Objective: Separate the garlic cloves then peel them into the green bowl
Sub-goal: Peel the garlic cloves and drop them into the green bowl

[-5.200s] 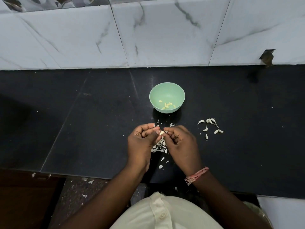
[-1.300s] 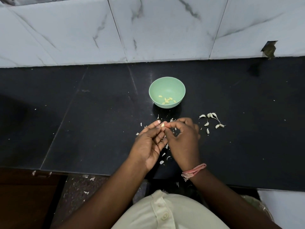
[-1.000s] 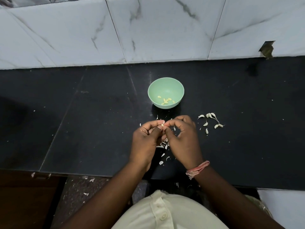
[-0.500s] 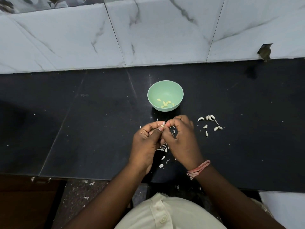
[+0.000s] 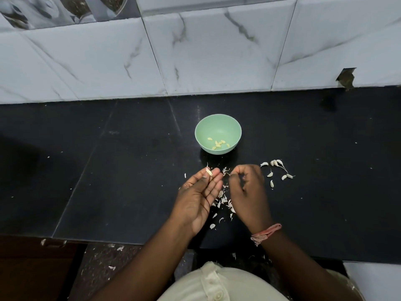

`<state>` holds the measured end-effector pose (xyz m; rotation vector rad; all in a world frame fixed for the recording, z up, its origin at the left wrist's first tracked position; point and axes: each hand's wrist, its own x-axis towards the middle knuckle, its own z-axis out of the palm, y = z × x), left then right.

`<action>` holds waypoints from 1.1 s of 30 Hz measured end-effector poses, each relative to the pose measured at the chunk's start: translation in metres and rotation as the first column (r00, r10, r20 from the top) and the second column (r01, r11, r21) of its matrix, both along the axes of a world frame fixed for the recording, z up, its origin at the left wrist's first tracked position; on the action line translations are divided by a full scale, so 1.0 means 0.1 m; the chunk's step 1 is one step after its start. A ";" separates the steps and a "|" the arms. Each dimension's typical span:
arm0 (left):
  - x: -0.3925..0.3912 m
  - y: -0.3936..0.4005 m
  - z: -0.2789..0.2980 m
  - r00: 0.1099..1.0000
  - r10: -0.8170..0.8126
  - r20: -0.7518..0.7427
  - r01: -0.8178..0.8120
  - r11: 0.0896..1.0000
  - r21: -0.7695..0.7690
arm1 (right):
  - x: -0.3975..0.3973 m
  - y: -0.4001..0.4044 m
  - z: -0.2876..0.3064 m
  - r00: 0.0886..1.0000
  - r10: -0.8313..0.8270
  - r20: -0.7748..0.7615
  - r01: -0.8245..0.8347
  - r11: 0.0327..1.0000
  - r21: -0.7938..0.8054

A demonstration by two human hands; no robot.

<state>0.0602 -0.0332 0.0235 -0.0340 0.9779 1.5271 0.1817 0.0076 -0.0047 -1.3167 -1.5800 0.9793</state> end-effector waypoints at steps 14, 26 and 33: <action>0.00 0.10 -0.07 0.968 0.010 0.250 -0.007 1.000 -0.013 | -0.07 0.02 0.18 0.978 0.149 -0.144 -0.142 0.988 0.058; -0.04 0.09 -0.02 0.999 -0.013 0.033 0.010 0.994 0.112 | -0.09 0.05 0.22 0.952 0.224 -0.207 -0.207 0.973 0.098; -0.03 0.09 0.02 0.988 0.010 -0.152 0.021 0.980 0.198 | -0.07 0.05 0.24 0.945 0.243 -0.218 -0.220 0.967 0.127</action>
